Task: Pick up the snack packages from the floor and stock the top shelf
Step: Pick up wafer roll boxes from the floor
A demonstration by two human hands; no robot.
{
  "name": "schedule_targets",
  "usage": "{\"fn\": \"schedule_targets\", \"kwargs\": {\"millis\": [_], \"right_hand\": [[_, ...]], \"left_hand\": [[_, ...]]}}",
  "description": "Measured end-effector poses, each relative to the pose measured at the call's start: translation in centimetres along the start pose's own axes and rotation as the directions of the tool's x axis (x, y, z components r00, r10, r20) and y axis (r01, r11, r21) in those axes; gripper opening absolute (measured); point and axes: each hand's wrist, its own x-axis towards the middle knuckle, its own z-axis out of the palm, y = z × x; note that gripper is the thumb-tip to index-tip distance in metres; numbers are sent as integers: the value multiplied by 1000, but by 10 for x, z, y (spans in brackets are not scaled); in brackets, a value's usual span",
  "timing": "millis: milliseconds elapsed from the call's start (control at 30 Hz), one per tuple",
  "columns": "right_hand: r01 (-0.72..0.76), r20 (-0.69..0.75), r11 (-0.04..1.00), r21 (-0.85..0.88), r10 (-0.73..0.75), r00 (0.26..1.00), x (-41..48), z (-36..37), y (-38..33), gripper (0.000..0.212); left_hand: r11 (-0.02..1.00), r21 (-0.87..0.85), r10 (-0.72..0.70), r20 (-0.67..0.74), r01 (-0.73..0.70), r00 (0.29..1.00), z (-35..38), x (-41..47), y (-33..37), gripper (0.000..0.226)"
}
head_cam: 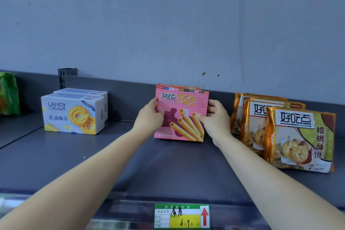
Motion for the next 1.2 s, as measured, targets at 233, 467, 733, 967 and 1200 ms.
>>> {"fn": "schedule_targets", "kwargs": {"millis": [233, 467, 733, 967, 1200], "right_hand": [[-8, 35, 995, -100, 12, 999, -13, -6, -4, 56], [-47, 106, 977, -208, 70, 992, -28, -26, -11, 61], [-63, 90, 946, -318, 96, 991, -68, -49, -17, 55], [-99, -78, 876, -471, 71, 994, -137, -91, -31, 35], [-288, -298, 776, -561, 136, 945, -249, -149, -39, 30]], "left_hand": [[989, 125, -81, 50, 74, 995, 1, -11, 7, 32], [972, 156, -182, 30, 175, 983, 2, -42, 31, 27], [964, 247, -112, 36, 99, 993, -5, -81, 40, 22], [916, 339, 125, 262, -213, 957, -5, -125, 54, 39], [825, 214, 386, 463, -524, 798, 15, -207, 75, 44]]}}
